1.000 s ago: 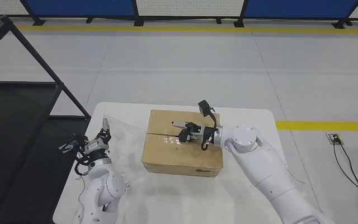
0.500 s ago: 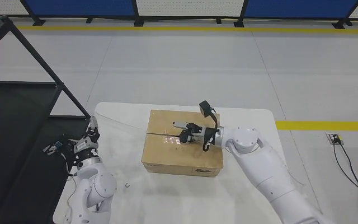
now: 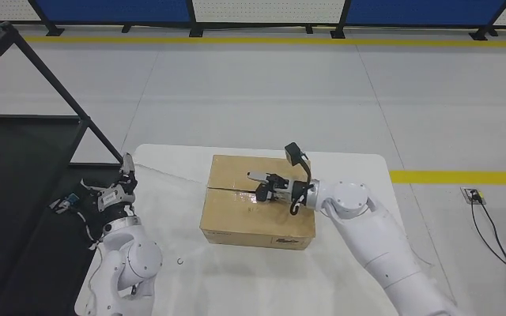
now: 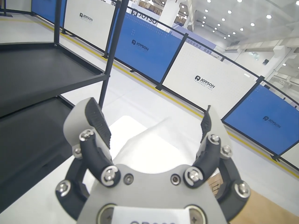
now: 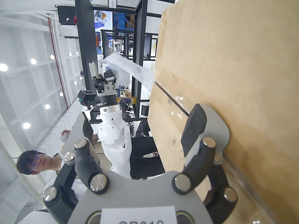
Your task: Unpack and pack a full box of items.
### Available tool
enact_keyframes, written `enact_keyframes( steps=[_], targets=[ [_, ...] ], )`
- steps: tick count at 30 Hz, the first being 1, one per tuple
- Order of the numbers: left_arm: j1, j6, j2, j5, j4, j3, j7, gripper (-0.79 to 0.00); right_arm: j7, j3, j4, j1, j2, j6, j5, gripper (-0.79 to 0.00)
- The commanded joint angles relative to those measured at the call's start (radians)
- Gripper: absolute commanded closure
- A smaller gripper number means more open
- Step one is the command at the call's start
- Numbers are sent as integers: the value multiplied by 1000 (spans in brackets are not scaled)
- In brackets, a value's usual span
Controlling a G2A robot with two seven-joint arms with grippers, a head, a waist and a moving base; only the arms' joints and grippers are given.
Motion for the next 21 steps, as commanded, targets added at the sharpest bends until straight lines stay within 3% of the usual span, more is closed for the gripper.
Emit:
enact_keyframes(
  steps=[1,7,10,14,19,21],
  targets=[
    [-5,-2,-1,4,13,4,-5,-785,1,4,-8,-6,2,3,-3,-785],
    [12,-47,-1,22,66,12,-9,-785,-4,14,-28,-21,5,13,-11,-785],
    [48,-165,9,86,89,9,-37,-785,-4,18,-36,-26,7,18,-14,-785],
    [121,-417,37,237,120,-13,-94,-785,-3,22,-43,-31,8,23,-18,-785],
    [160,-592,63,359,157,-52,-199,-785,-3,25,-48,-34,9,28,-22,-785],
    [166,-622,68,384,172,-60,-222,-785,-1,26,-49,-35,9,29,-21,-785]
  ],
)
